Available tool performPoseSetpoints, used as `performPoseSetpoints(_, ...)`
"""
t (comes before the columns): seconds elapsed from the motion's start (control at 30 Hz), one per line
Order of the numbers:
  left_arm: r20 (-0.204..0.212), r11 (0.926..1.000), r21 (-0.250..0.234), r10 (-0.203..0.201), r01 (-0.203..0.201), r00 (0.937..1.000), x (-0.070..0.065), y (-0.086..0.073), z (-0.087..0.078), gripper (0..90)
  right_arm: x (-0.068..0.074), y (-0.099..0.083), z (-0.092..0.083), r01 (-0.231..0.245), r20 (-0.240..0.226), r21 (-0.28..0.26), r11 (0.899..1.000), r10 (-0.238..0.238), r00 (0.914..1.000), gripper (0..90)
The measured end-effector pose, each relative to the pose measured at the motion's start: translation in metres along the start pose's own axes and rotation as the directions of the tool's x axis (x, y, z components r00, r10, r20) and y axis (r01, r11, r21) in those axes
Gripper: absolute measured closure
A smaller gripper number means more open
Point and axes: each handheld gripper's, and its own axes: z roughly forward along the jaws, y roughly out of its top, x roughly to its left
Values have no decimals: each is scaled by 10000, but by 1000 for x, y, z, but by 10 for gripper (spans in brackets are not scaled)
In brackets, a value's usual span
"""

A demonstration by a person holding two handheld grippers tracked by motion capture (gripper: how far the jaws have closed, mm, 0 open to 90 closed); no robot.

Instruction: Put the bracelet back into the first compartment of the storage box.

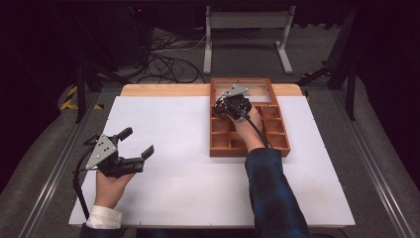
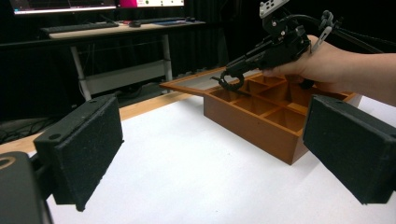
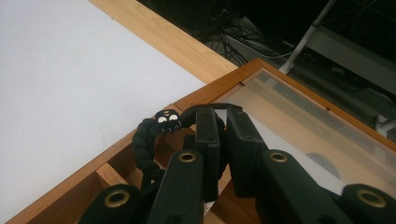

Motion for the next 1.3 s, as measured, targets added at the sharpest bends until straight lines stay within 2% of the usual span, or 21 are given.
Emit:
performPoseSetpoints(0.23, 17, 10000, 0, 6, -6, 10000, 0, 0, 0, 58, 0, -1, 2, 101, 167, 115, 9999, -103, 9998, 840)
performPoseSetpoints(0.5, -20, 10000, -23, -3, 3, 10000, 0, 0, 0, 57, 4, -1, 5, 128, 71, 139, 9998, -129, 9999, 837)
performPoseSetpoints(0.63, -33, 10000, -38, -16, 16, 10000, 0, 0, -1, 57, 5, -1, 6, 361, 221, 276, 9990, -368, 9991, 832)
performPoseSetpoints(0.73, -32, 10000, -59, -43, 43, 10000, 1, 0, -1, 57, 6, -1, 7, 372, 350, 276, 9989, -382, 9987, 773)
performPoseSetpoints(0.87, -43, 10000, -68, -40, 39, 10000, 1, 0, -1, 57, 8, 0, 7, 389, 236, 243, 9989, -395, 9989, 730)
performPoseSetpoints(1.03, -32, 10000, -47, 4, -4, 10000, 0, 1, -1, 57, 6, -2, 6, 125, -10, 288, 9995, -125, 9999, 668)
performPoseSetpoints(1.2, -38, 10000, -54, -8, 7, 10000, 0, 1, -1, 57, 4, -2, 4, -343, -151, -1, 9994, 343, 9993, 664)
performPoseSetpoints(1.3, -34, 10000, -48, -7, 7, 10000, 0, 1, -1, 57, 3, 0, 2, -422, -150, -144, 9990, 420, 9990, 678)
